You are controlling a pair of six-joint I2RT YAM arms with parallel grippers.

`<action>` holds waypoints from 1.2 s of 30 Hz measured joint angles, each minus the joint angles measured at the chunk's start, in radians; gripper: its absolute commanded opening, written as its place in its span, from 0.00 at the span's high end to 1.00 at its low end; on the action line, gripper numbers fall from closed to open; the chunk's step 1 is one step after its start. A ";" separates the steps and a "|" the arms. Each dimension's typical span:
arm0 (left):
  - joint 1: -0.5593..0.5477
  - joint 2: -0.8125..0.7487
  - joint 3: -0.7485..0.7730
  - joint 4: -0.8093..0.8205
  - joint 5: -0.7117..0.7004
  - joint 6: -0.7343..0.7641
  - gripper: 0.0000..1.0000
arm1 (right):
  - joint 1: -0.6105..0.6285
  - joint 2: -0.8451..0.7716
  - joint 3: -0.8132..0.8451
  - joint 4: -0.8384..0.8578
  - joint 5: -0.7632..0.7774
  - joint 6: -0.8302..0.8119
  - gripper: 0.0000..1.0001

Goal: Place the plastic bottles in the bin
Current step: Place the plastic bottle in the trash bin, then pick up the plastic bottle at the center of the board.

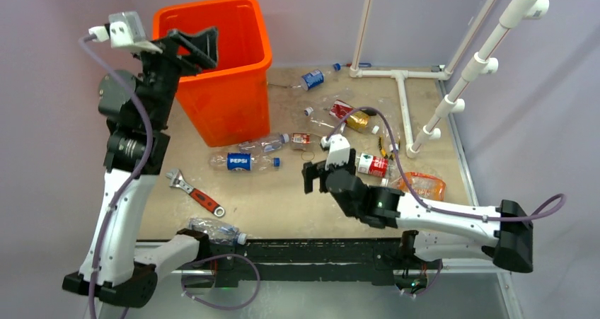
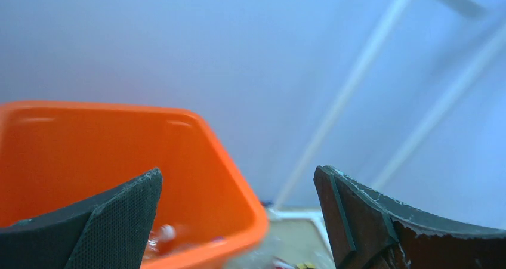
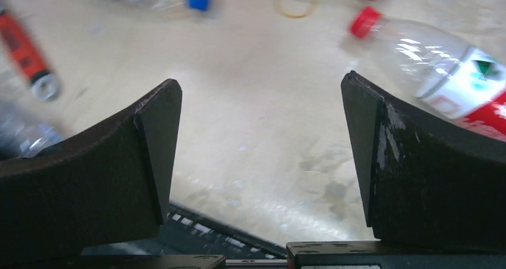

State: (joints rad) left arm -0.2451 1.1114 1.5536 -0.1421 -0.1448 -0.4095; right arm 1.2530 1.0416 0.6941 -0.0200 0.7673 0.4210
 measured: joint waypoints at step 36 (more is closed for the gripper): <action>-0.239 -0.362 -0.866 0.249 0.624 -0.175 0.01 | -0.596 0.562 0.222 -0.180 -0.350 -0.111 0.04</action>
State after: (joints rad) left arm -0.4843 0.7494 0.6876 0.1066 0.4797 -0.5846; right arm 0.6567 1.6039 0.9165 -0.2005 0.4171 0.3096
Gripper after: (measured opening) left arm 0.993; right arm 0.972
